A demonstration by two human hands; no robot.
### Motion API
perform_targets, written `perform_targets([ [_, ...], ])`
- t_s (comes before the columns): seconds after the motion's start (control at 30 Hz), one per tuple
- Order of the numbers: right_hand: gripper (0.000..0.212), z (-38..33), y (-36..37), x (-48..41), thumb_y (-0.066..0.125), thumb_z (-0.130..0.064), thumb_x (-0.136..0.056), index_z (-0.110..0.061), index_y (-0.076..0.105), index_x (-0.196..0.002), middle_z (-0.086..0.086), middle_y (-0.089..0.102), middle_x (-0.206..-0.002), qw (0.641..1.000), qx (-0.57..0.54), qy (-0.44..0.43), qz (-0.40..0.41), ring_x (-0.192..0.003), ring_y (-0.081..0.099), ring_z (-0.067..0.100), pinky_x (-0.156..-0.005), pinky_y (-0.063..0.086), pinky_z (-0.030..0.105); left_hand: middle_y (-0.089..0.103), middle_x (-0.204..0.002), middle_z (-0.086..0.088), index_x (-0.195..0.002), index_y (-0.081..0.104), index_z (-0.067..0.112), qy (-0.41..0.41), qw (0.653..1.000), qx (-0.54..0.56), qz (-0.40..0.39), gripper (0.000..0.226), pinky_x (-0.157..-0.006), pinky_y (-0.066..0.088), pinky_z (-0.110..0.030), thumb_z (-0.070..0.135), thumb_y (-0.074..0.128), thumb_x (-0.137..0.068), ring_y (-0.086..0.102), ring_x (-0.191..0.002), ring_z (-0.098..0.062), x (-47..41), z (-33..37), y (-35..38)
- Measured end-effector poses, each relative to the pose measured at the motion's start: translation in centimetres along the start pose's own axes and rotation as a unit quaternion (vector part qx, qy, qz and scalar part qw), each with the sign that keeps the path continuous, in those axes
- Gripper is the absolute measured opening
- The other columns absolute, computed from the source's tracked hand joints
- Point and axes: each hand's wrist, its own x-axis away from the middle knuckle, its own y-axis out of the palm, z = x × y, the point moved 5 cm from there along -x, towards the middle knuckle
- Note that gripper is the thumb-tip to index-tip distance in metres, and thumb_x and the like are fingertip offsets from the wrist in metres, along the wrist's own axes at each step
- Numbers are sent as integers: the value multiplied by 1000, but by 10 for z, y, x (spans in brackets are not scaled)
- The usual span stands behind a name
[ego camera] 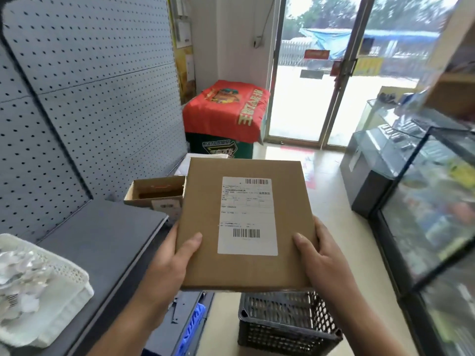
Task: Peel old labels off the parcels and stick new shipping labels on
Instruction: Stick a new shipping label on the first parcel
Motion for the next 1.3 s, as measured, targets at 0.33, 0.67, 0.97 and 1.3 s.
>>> perform_targets([
  [0.33,48,36,-49,-26,55,-32,-100,-34,40,-145,-22,60,-122,994,6,35,101,-106,58,-9,-82,47,10,73,-118,11,-141,46,39,8,991,-7,-131,40,-80,60,-27,39,53,-101,72,-102,-10,-68,-12,73],
  [0.67,38,96,-99,-93,54,-26,-101,-41,37,-132,-31,53,-113,993,-2,66,96,-93,56,-23,-70,42,-2,73,-116,13,-134,52,35,-16,990,-15,-137,33,-80,60,-25,36,54,-101,72,-103,-8,-126,-40,155],
  [0.97,44,156,-120,-161,56,-25,-100,-33,40,-140,-19,58,-122,993,17,104,61,-107,58,-8,-94,48,19,72,-121,4,-140,50,25,-48,991,-16,-122,38,-85,59,-24,29,55,-102,71,-108,-14,-177,-86,209],
  [1.3,60,234,-84,-218,57,-26,-99,-21,31,-154,-5,50,-142,982,54,176,32,-127,51,13,-111,41,38,67,-129,6,-145,45,27,-93,985,-71,-127,46,-94,56,-29,38,57,-102,67,-112,-8,-252,-171,210],
])
